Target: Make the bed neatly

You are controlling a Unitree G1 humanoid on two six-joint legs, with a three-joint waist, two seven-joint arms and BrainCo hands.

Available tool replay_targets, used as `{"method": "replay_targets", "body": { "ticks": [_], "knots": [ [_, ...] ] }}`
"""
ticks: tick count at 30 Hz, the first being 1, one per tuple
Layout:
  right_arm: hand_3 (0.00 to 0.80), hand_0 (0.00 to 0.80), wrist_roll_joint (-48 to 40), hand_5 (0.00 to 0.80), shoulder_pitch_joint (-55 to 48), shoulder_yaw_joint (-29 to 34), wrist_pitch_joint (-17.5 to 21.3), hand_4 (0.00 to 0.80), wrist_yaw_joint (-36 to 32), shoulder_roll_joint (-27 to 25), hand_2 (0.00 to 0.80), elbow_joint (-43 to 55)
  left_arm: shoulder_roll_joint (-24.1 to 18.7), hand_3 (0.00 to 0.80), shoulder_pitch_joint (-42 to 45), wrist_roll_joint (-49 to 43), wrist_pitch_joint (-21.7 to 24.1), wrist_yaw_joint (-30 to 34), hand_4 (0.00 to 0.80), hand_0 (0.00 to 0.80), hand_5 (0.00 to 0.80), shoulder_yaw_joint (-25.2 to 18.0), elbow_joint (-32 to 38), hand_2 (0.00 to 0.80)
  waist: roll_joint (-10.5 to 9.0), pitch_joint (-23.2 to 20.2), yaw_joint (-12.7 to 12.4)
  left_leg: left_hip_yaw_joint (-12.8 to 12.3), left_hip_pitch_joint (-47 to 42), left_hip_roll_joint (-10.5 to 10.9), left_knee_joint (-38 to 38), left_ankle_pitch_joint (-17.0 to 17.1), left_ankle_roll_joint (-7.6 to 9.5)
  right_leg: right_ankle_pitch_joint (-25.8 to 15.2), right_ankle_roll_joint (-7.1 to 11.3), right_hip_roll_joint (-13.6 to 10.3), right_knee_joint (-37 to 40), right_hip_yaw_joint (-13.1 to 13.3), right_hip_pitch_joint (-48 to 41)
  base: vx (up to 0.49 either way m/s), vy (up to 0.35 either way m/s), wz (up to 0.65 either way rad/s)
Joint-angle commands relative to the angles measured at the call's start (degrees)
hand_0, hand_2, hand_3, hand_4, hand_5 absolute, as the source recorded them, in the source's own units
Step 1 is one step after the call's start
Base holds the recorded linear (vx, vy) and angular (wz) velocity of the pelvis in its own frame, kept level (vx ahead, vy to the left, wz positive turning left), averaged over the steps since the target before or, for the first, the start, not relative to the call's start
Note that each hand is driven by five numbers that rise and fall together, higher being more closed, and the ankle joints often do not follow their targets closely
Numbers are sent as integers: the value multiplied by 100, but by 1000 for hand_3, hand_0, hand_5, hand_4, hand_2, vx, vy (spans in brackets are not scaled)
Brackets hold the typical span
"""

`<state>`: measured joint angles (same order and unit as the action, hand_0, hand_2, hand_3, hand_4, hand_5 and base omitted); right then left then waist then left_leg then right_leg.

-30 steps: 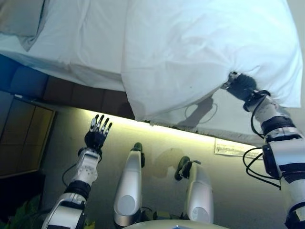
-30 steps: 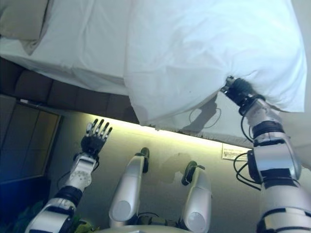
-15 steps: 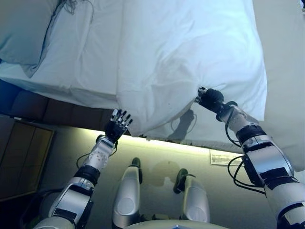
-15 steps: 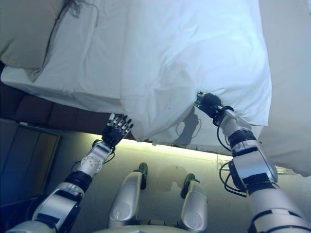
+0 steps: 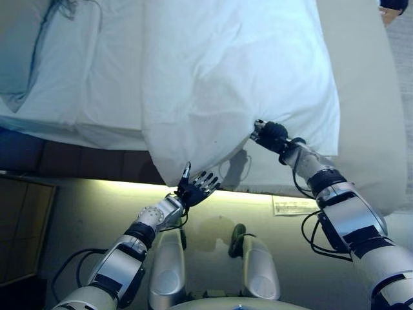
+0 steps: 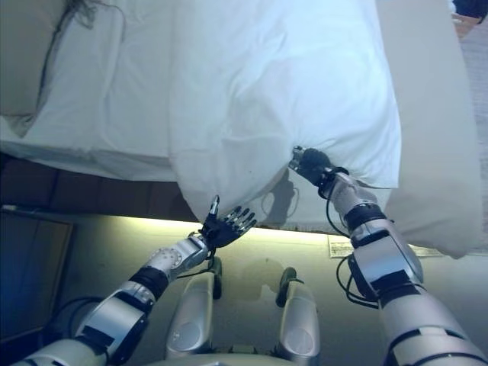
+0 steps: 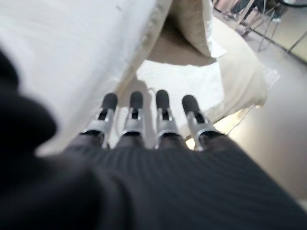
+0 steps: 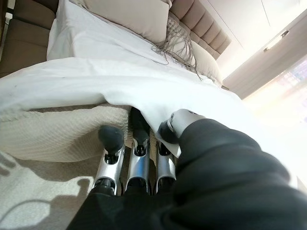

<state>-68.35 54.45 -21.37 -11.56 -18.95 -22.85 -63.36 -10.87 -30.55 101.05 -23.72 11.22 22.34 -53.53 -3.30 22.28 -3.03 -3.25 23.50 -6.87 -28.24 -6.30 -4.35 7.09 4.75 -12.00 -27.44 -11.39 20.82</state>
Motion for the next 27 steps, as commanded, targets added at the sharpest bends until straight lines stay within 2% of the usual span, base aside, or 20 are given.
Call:
{"method": "replay_targets", "body": {
  "ticks": [1,5,9,15,27],
  "knots": [
    [800,800,-461,800,602,-156,200,800,-254,106,800,540,363,0,-430,478,-100,-5,0,0,0,157,-102,0,-173,-81,-2,42,-287,-86,527,233,-53,-656,184,-108,678,49,-90,15,-84,-6],
    [800,800,-551,800,544,-119,204,800,-211,233,800,632,563,0,-476,511,-100,72,0,0,0,234,-19,0,-224,-92,46,15,-341,-117,553,228,-75,-668,155,-50,785,52,-178,26,-69,-12],
    [800,800,-595,800,439,-133,221,800,-207,371,800,739,749,0,-591,928,28,214,0,0,0,330,172,0,-274,-128,103,-24,-384,-161,546,201,-88,-659,131,-12,829,65,-235,35,-56,-8],
    [800,800,-719,800,303,-133,233,800,-171,515,800,1052,962,0,-757,1195,446,545,0,0,0,242,392,0,-368,-145,190,-76,-356,-235,465,155,-115,-617,90,62,796,112,-222,21,-55,-7],
    [800,800,-784,800,-219,-225,220,800,-82,589,800,1881,827,0,-1154,1195,1068,745,0,0,0,-171,549,0,-578,-193,358,-156,-350,-394,418,154,-159,-562,47,194,777,190,-242,14,-47,-7]
  ]
}}
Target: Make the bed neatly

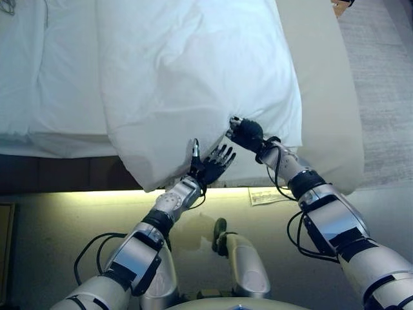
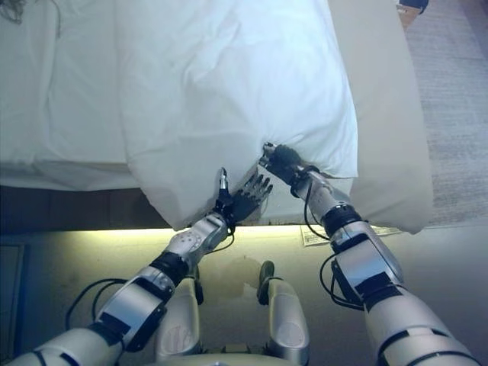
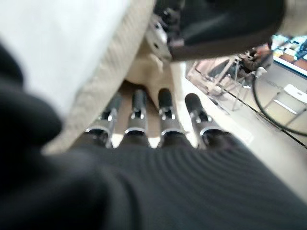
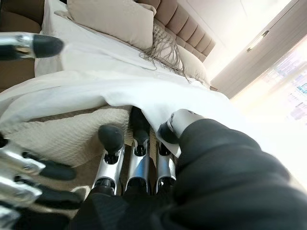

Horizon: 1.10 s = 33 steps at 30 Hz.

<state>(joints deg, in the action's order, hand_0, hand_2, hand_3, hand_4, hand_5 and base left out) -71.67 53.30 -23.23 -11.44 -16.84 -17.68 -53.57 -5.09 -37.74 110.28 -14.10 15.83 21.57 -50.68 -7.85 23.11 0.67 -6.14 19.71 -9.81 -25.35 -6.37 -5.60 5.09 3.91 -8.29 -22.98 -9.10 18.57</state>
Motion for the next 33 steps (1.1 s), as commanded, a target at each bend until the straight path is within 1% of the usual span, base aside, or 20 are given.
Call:
{"method": "replay_targets", "body": {
  "ticks": [1,3,10,15,22,28,29,30,31,33],
  "knots": [
    [800,800,-460,800,-142,-56,211,800,-275,69,800,955,219,0,-459,272,159,265,0,0,0,-121,281,0,-136,-275,-6,129,30,-111,116,157,-36,-358,128,-173,324,-43,-20,20,-32,-3],
    [800,800,-446,800,-200,-67,192,800,-266,49,800,1013,189,0,-490,272,347,262,0,0,0,-175,277,0,-152,-283,3,123,28,-127,107,162,-44,-353,127,-169,321,-51,-33,0,0,0],
    [800,800,-483,800,-293,2,152,800,-288,30,800,1119,161,0,-492,272,757,492,0,0,0,-513,214,0,-153,-287,-13,144,41,-135,81,174,-82,-299,128,-195,273,-78,-56,4,1,0],
    [800,800,-389,800,-360,34,213,800,-186,78,800,1158,160,0,-471,272,999,451,0,0,0,-705,182,0,-151,-253,-71,181,74,-124,58,183,-97,-269,152,-242,204,-144,-45,0,0,0],
    [800,800,-403,800,-381,95,290,800,-117,56,800,1196,96,0,-405,272,1125,172,0,0,0,-859,39,0,-144,-187,-174,277,141,-93,47,206,-107,-245,197,-322,104,-244,-12,2,-7,3],
    [800,800,-432,800,-431,126,304,800,-91,10,800,1285,-11,0,-224,272,1141,169,0,0,0,-983,-93,0,-146,-134,-237,334,175,-92,34,227,-118,-246,219,-359,45,-293,15,-3,-13,6],
    [800,800,-441,800,-441,126,307,800,-90,-3,800,1288,-29,85,-205,272,1134,217,85,85,85,-1006,-113,85,-144,-128,-243,339,185,-92,28,229,-119,-245,219,-363,34,-298,24,0,0,0],
    [800,800,-457,800,-453,134,307,800,-94,-25,800,1284,-64,590,-184,272,1153,238,590,590,590,-1034,-136,590,-141,-118,-253,350,195,-89,21,230,-120,-244,219,-373,24,-304,31,0,0,0],
    [800,800,-456,800,-463,143,300,800,-98,-33,800,1284,-75,800,-171,272,1170,229,800,800,800,-1046,-139,800,-138,-112,-256,356,201,-88,14,230,-121,-241,219,-378,18,-308,33,0,0,0],
    [800,800,-432,800,-479,162,263,800,-106,-40,800,1254,-130,800,-173,272,1206,198,800,800,800,-1077,-174,800,-127,-101,-268,365,217,-85,6,238,-123,-239,222,-394,-5,-318,46,0,0,0]
  ]
}}
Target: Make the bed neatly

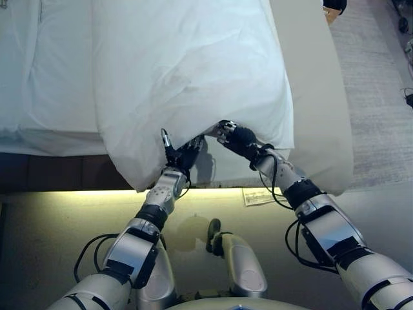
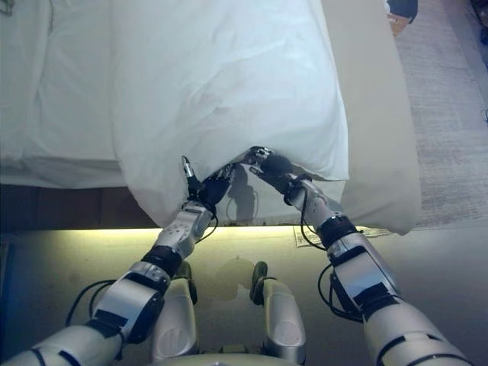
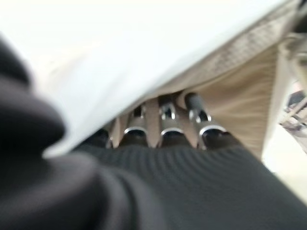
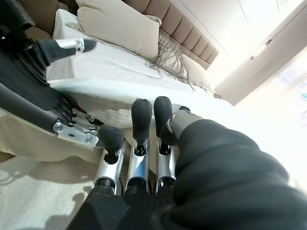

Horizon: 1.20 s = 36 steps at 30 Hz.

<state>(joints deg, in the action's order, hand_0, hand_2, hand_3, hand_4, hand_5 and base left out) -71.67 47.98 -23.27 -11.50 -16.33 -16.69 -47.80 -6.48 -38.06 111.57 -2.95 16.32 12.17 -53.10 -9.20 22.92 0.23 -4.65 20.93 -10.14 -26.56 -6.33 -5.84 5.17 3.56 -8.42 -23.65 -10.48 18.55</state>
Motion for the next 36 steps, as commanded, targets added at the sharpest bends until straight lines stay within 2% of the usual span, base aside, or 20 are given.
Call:
{"method": "replay_targets", "body": {
  "ticks": [1,5,8,9,10,16,20,26,31,36],
  "knots": [
    [800,800,-428,800,51,165,260,800,-159,-143,800,669,-9,800,-148,143,89,130,800,800,800,-142,57,800,10,-78,-226,220,100,-50,127,237,-99,-248,259,-387,57,-186,55,0,0,0],
    [800,800,-281,800,-4,164,152,800,-140,-157,800,599,-76,800,-148,143,170,152,800,800,800,-199,57,800,42,-68,-237,233,102,-39,139,251,-104,-251,271,-423,23,-202,88,0,0,0],
    [800,800,162,800,-93,153,-4,800,-122,-172,800,448,-135,800,-127,143,138,227,800,800,800,-285,32,800,90,-79,-233,231,98,-2,173,274,-116,-240,279,-436,28,-192,92,-31,40,1],
    [668,668,352,668,-156,123,-78,668,-133,-200,668,427,-159,800,-112,143,142,226,800,800,800,-301,36,800,102,-80,-227,229,88,7,188,282,-119,-235,280,-441,22,-188,90,-26,48,1],
    [0,0,504,0,-236,94,-153,0,-170,-231,0,399,-185,800,-92,143,171,237,800,800,800,-314,42,800,113,-82,-221,229,80,12,198,288,-120,-231,283,-449,14,-188,91,-25,44,3],
    [0,0,1267,0,-1071,-56,-481,0,-406,-306,0,166,-366,800,150,143,323,425,800,800,800,-493,147,800,193,-125,-148,189,-34,62,264,287,-119,-157,274,-469,1,-161,29,-31,61,2],
    [0,0,1627,0,-1851,-62,-656,0,-538,-259,0,0,-537,800,410,143,253,694,800,800,800,-664,161,800,257,-182,-56,155,-124,66,245,244,-113,-70,249,-483,-63,-129,-26,2,86,-2],
    [0,0,2324,0,-3114,408,-477,0,-1114,-239,0,-806,-673,800,1086,-230,-14,1332,800,800,800,-1131,190,800,490,-340,27,126,-501,153,543,283,-58,-10,236,-482,132,-101,-341,19,106,-8],
    [0,0,2570,0,-3670,826,-316,0,-1248,-213,0,-1378,-692,800,1622,-590,-130,1663,800,800,800,-1502,302,800,672,-577,-21,163,-901,276,929,397,-15,-78,282,-520,485,-170,-796,54,81,-3],
    [0,0,2646,0,-4092,1265,-259,0,-1129,-113,0,-1663,-709,800,2296,-1253,-361,1785,800,800,800,-1891,465,800,827,-1038,-166,170,-1479,385,1456,472,-6,-117,321,-501,991,-340,-1488,172,63,12]
  ]
}}
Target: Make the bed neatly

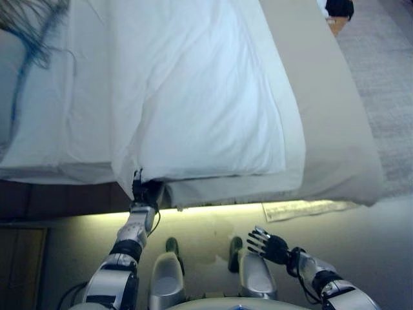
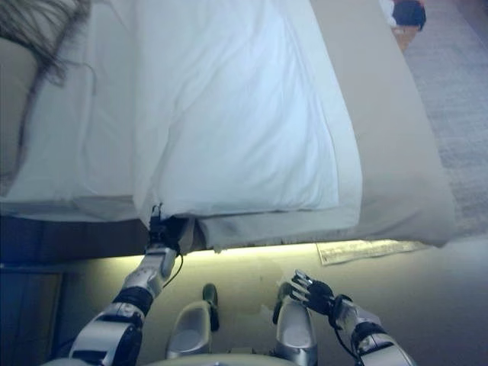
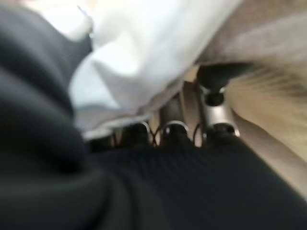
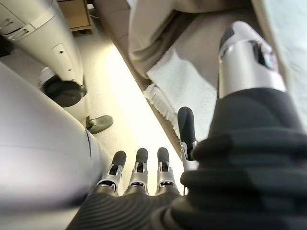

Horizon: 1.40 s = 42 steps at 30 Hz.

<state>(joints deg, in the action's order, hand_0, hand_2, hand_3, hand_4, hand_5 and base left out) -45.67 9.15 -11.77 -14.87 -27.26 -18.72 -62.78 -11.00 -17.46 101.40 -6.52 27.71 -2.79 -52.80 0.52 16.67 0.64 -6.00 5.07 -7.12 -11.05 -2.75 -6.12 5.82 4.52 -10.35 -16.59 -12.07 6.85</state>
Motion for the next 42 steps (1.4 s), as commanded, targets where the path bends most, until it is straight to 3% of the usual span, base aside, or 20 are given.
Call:
{"method": "replay_targets", "body": {
  "ticks": [1,5,9,20,27,33,42],
  "knots": [
    [0,0,33,0,-272,192,63,0,45,117,0,-161,-247,800,420,-402,-27,650,800,800,800,-428,502,800,-113,-500,-252,309,-12,100,5,123,27,-192,230,-300,380,-219,-456,150,62,10],
    [0,0,72,0,-398,375,29,0,202,187,0,-158,-275,800,869,-1022,70,502,800,800,800,-507,590,800,-22,-702,-384,336,-308,151,290,175,40,-259,248,-281,618,-332,-781,89,46,12],
    [0,0,21,0,-409,497,21,0,238,196,0,-205,-600,800,1262,-1510,181,179,800,800,800,-701,292,800,85,-867,-517,373,-552,211,561,240,40,-325,262,-271,831,-446,-1052,50,42,14],
    [0,0,186,0,-475,852,147,0,116,71,0,-700,-1460,800,1747,-2118,-266,-271,800,800,800,-1839,-993,800,305,-1095,-642,439,-763,301,769,256,49,-273,246,-305,969,-626,-1295,29,47,8],
    [0,0,290,0,-560,1075,217,0,126,-145,0,-904,-2003,800,1958,-2112,-552,-304,800,800,800,-2651,-1667,800,375,-1105,-647,430,-764,311,792,255,39,-240,249,-332,1010,-680,-1330,20,39,-2],
    [0,0,489,0,-636,1251,347,0,101,-315,0,-1098,-2538,800,2009,-1664,-702,-324,800,800,800,-3345,-1805,800,412,-1069,-674,460,-723,326,774,244,39,-219,255,-358,1028,-705,-1328,14,61,-2],
    [0,0,393,0,-713,1193,414,0,-22,-300,0,-1118,-2911,800,1893,-1314,-540,-472,800,800,800,-3774,-1793,800,346,-1041,-731,487,-711,349,729,177,59,-231,285,-406,1078,-779,-1357,5,38,0]
  ]
}}
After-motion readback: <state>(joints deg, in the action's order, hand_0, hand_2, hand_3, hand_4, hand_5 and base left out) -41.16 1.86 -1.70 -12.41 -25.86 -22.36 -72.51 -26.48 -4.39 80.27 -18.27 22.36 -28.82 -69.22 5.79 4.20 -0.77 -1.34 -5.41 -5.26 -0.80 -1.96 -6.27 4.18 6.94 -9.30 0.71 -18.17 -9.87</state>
